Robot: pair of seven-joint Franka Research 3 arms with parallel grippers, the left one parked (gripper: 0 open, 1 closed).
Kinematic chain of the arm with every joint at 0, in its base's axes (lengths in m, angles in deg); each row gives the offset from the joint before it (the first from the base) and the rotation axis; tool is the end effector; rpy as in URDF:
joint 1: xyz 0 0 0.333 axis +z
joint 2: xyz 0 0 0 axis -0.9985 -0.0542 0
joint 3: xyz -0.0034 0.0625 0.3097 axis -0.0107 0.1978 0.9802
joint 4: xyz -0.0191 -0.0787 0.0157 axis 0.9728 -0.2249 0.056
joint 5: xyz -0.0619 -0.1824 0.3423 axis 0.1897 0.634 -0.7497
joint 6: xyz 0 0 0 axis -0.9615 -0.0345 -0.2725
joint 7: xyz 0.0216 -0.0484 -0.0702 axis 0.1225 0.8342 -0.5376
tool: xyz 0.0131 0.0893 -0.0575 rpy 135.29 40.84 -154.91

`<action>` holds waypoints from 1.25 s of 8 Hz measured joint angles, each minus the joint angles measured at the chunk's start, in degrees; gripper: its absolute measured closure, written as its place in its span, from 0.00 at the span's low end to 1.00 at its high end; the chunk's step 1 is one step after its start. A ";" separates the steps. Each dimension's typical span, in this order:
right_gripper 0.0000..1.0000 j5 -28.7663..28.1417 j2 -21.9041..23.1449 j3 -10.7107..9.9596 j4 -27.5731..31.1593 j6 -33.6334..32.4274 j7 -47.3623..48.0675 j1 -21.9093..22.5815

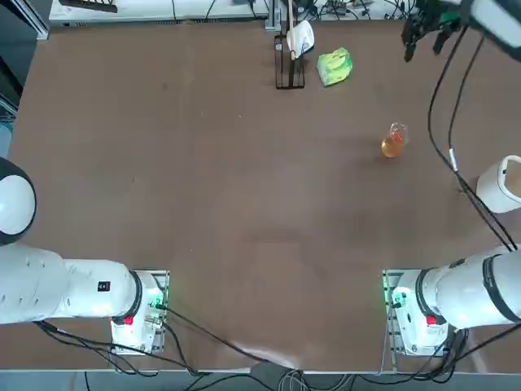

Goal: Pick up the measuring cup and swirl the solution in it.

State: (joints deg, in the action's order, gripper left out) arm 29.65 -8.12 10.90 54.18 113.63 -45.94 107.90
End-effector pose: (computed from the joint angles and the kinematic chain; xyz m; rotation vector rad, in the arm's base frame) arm 0.5175 0.1244 0.5306 2.9438 0.1332 -0.1096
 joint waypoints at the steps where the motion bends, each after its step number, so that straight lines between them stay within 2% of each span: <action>1: 0.00 2.09 0.14 0.21 3.78 2.46 2.42 2.15; 3: 0.00 3.84 0.77 0.74 11.56 9.10 4.50 3.61; 6: 0.00 11.99 1.69 2.08 23.03 17.48 11.47 3.63; 7: 0.01 13.03 1.78 2.36 25.88 20.49 13.87 3.63; 9: 0.08 13.89 1.73 2.39 29.32 24.53 15.95 3.52; 10: 0.16 14.95 1.60 2.39 30.38 25.41 16.19 3.48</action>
State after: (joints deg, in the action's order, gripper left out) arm 44.60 -6.52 13.29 84.56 139.03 -29.75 111.38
